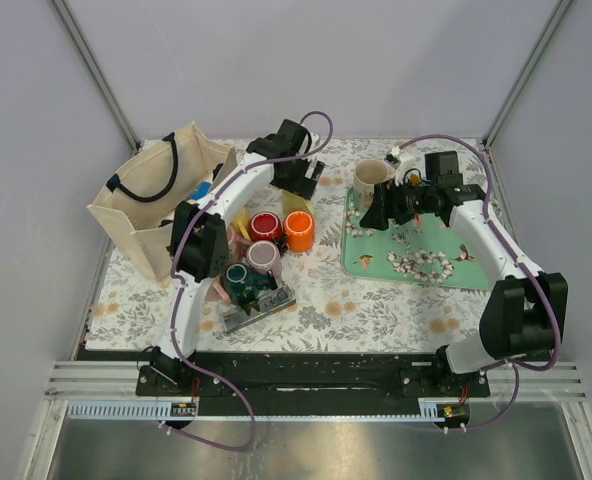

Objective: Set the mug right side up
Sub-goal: Move the cup to the center of the board, then turn over the cup at the center of the board.

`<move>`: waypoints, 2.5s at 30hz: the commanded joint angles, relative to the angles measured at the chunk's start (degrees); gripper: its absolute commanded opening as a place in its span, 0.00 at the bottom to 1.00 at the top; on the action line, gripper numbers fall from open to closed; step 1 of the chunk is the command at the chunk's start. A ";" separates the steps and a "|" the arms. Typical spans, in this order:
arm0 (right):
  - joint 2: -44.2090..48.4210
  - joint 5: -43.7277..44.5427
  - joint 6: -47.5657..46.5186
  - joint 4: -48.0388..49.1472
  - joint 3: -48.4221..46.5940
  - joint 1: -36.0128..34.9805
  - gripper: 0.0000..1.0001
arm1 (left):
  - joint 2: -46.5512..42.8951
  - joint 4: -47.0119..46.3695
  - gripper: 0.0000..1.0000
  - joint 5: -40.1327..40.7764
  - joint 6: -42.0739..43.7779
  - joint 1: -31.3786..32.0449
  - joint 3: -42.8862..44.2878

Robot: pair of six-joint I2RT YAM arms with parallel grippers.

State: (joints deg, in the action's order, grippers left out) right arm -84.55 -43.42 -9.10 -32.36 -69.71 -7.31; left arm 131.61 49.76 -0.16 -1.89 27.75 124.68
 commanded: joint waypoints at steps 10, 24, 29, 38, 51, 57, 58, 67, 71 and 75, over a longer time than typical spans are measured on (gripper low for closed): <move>-9.92 14.94 -4.95 3.62 -10.61 -9.56 0.78 | -7.67 -0.98 0.99 -2.30 -3.82 1.53 2.77; -27.93 19.59 -23.94 -4.81 -26.52 -15.27 0.76 | -45.44 -4.22 0.98 -2.83 4.17 -8.94 -23.76; -34.87 23.20 -23.86 -8.51 -32.76 -16.24 0.75 | -52.50 -5.81 0.98 -3.53 4.35 -8.94 -29.76; -47.53 25.14 -24.73 -19.74 -49.62 -17.12 0.62 | -55.06 -5.37 0.98 -3.79 5.84 -8.94 -30.82; -53.44 25.49 -26.05 -30.13 -60.11 -18.44 0.17 | -55.15 -5.64 0.98 -4.23 6.46 -9.03 -30.46; -44.93 21.11 -25.79 -28.38 -59.14 -18.00 0.00 | -57.77 -9.74 0.97 -5.72 9.62 -9.03 -35.28; -42.82 19.62 -26.14 -28.11 -59.22 -17.83 0.00 | -59.44 -12.46 0.97 -6.16 10.76 -8.94 -37.65; -31.90 1.45 -22.20 -33.89 -64.57 -16.25 0.00 | -73.59 -38.06 0.98 -19.16 36.66 -8.85 -60.25; -30.06 -13.16 -16.05 -38.04 -66.34 -15.45 0.00 | -77.55 -49.37 0.97 -20.84 48.26 -7.54 -68.41; -28.92 -24.14 -12.52 -39.89 -64.51 -15.10 0.00 | -79.32 -66.41 0.97 -21.19 59.87 -4.55 -77.64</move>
State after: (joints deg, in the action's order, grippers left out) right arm -116.40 -49.19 -27.46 -69.54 -134.04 -22.74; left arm 53.58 5.37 -17.56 42.26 20.82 53.58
